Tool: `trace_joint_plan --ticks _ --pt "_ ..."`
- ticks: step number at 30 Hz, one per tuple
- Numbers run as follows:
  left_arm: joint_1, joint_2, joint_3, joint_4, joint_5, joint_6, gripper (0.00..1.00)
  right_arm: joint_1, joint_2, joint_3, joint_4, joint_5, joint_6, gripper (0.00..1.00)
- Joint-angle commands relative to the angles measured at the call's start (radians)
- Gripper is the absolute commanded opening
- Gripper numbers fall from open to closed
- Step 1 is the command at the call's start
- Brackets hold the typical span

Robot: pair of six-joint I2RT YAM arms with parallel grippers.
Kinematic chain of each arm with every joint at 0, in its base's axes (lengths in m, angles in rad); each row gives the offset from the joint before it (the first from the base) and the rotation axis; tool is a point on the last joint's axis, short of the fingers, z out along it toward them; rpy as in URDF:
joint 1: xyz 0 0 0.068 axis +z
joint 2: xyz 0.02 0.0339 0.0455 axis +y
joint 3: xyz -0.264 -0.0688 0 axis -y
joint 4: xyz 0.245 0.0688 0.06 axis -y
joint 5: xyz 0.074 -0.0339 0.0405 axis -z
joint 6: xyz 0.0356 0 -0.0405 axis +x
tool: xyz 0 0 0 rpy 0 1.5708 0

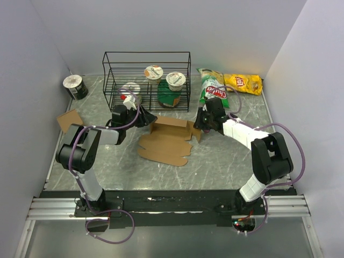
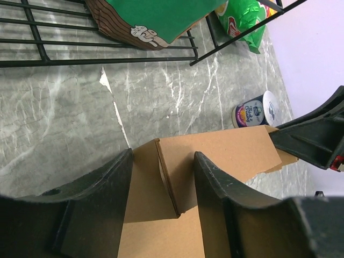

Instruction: Fold the paper box

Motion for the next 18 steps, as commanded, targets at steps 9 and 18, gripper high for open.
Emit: trace_joint_plan --ticks 9,18 --pt "-0.044 -0.022 -0.039 0.074 0.035 -0.049 0.51 0.111 -0.018 0.006 0.026 0.078 -0.019 0.33" --pt "-0.044 -0.03 -0.048 0.102 0.078 -0.064 0.49 0.167 -0.041 -0.027 0.001 0.1 0.066 0.31"
